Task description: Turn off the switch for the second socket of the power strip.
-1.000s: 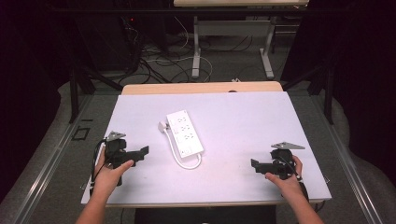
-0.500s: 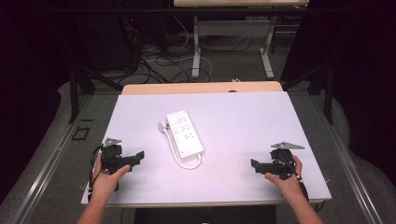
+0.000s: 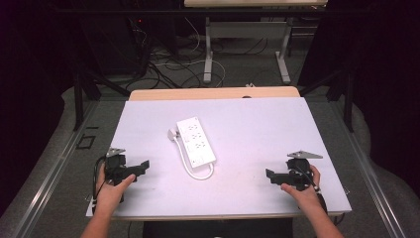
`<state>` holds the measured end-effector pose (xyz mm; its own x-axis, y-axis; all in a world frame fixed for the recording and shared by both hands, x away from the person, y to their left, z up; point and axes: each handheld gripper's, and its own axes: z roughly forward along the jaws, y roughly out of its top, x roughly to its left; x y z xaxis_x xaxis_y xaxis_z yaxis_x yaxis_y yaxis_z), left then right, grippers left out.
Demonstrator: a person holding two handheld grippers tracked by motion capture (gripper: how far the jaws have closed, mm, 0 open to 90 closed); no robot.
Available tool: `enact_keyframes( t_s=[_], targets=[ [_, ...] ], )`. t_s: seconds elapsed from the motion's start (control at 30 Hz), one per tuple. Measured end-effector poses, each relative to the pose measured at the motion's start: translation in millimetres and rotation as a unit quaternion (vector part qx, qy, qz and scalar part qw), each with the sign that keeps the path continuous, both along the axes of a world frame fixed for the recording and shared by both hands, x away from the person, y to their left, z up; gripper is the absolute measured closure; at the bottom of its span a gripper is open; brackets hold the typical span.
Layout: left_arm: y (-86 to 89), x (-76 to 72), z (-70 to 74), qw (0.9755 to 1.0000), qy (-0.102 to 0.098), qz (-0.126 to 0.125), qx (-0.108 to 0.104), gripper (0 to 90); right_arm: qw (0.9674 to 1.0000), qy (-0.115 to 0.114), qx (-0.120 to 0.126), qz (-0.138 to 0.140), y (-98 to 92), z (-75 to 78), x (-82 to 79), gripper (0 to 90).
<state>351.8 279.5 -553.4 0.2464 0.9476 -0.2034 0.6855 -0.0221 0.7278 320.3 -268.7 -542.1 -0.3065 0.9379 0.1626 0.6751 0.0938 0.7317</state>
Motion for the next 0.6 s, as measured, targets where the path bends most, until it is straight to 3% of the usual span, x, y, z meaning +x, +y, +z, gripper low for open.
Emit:
enact_keyframes(
  t_s=[0.3, 0.6],
  targets=[
    [7.2, 3.4, -4.2, 0.9999, 0.012, 0.010, 0.000, 0.5, 1.0000, -0.001, -0.003, 0.004, 0.6, -0.6, 0.6, 0.1],
    [8.4, 4.6, -4.9, 0.9998, 0.010, 0.014, -0.002, 0.5, 1.0000, -0.002, -0.004, 0.005, 0.0, -1.0, 1.1, 0.1]
  ],
)
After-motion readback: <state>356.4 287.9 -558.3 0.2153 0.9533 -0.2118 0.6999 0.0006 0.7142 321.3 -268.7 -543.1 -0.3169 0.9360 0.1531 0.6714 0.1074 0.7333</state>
